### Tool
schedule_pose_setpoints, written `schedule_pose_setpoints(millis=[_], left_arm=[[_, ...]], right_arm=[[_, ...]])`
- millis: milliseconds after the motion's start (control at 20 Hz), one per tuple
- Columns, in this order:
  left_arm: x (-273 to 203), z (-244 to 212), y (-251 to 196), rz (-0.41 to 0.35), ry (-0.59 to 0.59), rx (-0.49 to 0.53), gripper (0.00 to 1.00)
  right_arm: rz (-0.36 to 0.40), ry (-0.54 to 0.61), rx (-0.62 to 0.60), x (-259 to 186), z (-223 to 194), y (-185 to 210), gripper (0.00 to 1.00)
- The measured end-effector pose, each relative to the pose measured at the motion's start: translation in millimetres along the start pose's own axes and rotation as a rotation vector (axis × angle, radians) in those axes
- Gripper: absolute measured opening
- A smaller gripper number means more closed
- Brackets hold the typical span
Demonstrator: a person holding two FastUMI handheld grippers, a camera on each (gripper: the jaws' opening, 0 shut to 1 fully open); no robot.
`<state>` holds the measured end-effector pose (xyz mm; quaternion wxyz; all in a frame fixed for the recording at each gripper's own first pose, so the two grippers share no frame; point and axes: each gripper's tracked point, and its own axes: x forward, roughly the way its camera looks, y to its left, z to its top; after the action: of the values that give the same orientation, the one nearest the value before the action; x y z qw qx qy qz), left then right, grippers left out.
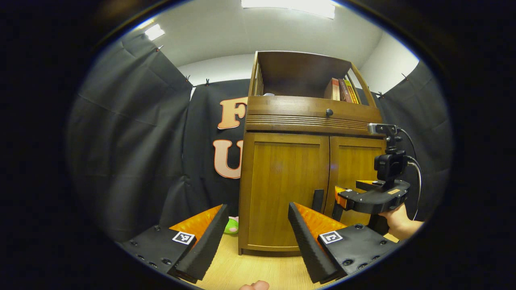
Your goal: Open the right door of the double-door shoe cabinet with the right hand, and open the left door with the left hand.
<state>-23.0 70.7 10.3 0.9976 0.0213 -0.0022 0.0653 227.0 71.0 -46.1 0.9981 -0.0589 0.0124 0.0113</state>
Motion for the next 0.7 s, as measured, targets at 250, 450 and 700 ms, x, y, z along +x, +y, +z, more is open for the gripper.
schedule_pose_setpoints(millis=[250,450,700], left_arm=[[3,-1,-8,-0.013,-0.01,0.017,0.99],[5,-3,-10,-0.016,-0.002,0.018,0.98],[8,-5,-19,-0.043,0.006,-0.002,0.96]], right_arm=[[0.007,0.103,0.092,14,-43,1,1.0],[0.009,0.061,0.095,12,-37,1,1.0],[0.042,0.07,0.044,12,-35,17,0.76]])
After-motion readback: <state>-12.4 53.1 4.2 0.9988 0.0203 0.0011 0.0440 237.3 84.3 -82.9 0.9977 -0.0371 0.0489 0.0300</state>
